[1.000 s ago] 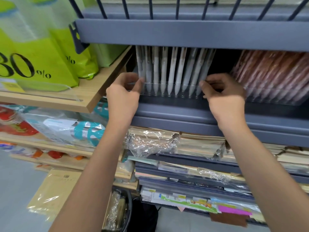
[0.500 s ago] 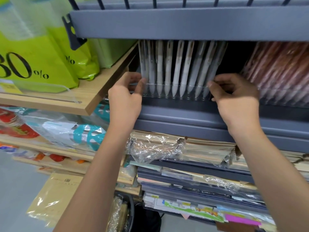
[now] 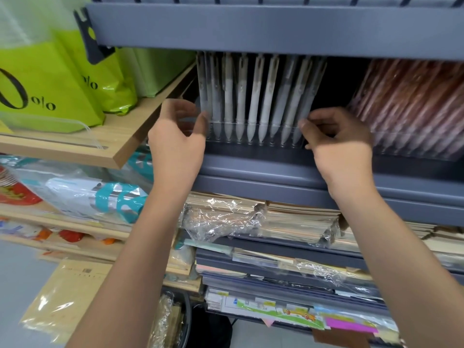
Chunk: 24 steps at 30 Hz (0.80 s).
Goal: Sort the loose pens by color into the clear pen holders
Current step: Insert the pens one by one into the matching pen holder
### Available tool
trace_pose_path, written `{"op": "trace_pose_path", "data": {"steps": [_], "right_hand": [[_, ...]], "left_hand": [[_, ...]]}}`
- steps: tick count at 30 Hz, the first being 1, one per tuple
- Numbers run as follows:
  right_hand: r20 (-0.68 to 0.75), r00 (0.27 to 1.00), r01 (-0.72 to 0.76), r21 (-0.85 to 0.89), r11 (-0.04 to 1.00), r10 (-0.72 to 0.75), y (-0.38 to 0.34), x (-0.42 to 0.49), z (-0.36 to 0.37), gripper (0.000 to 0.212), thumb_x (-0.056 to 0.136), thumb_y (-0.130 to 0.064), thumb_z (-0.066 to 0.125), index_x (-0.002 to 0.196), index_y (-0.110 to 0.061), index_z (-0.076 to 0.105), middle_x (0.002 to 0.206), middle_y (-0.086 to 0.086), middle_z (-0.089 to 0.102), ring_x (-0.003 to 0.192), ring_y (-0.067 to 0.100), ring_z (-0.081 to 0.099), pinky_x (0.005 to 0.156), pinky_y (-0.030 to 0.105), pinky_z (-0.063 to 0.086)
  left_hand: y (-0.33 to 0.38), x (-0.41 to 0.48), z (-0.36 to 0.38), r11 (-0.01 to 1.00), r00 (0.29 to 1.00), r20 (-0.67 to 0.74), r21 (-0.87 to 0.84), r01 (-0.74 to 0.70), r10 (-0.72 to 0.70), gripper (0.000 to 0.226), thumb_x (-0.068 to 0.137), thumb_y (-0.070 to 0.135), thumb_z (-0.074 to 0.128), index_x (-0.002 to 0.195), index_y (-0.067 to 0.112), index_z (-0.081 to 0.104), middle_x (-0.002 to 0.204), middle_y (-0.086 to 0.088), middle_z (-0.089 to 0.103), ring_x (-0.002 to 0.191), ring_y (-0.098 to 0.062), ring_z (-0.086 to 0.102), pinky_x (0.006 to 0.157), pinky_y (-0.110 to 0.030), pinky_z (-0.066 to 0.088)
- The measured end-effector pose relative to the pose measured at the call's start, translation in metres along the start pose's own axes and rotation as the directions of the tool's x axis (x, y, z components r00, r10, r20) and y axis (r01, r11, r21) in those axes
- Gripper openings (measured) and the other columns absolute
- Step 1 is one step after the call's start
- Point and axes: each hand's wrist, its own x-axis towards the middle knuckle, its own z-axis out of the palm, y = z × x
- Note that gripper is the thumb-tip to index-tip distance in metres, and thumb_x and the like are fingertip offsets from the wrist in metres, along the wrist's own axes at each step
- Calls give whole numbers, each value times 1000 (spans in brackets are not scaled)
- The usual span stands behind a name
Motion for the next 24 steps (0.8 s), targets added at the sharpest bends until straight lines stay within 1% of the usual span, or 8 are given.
{"op": "trace_pose_path", "data": {"steps": [2,5,7,10,13,18,22,24], "right_hand": [[2,1000,0,6,1000,0,0,0,0,17,88,-16,70,82,-29,61,74,-14,64,68,8,59,74,44,57],[2,1000,4,1,1000,-4,1,1,-1,17,87,-17,70,82,-30,61,75,-14,64,67,9,59,74,42,57],[-1,1000,11,-11,1000,-11,1,1,0,17,87,-18,70,81,-31,61,75,-14,64,67,10,60,74,41,57],[-4,1000,20,-19,1000,-20,1,0,-1,22,87,-19,70,79,-36,60,75,-14,65,69,10,61,75,43,57],[-6,1000,23,-20,1000,-23,1,0,-2,18,87,-21,71,80,-36,62,77,-13,66,71,11,63,76,42,58],[-9,1000,20,-7,1000,-20,2,-1,-1,15,86,-22,71,82,-33,63,77,-12,67,70,10,62,76,45,57],[-7,1000,17,2,1000,-17,2,-1,-2,8,85,-22,71,86,-28,66,78,-11,68,72,12,63,75,44,58],[-5,1000,17,4,1000,-17,2,-1,-2,10,85,-23,71,84,-30,65,79,-11,68,72,11,64,75,44,58]], "left_hand": [[3,-2,1,1000,999,-29,12,-20,20,18,86,37,70,94,27,56,90,4,71,81,-11,69,79,-36,56],[9,-8,5,998,998,-37,39,-46,48,13,86,34,69,92,28,59,102,-5,69,90,-15,68,86,-38,55],[13,-12,9,998,998,-38,32,-56,57,11,87,28,71,92,27,61,113,-5,64,96,-17,67,89,-41,55],[16,-15,14,999,998,-56,23,-39,40,8,86,26,72,93,23,70,121,-4,59,101,-20,65,90,-41,54],[17,-15,17,999,997,-74,38,-6,9,13,86,28,73,95,18,75,123,-2,58,101,-18,64,89,-39,53],[17,-14,20,999,995,-95,47,16,-12,11,88,25,74,97,19,75,123,1,59,99,-16,65,88,-38,54],[17,-15,20,997,995,-104,71,8,0,11,88,25,74,98,19,76,121,3,59,97,-13,63,88,-37,54],[17,-15,20,998,995,-102,68,8,-1,11,88,25,74,97,19,76,120,4,58,97,-14,64,87,-38,54]]}}
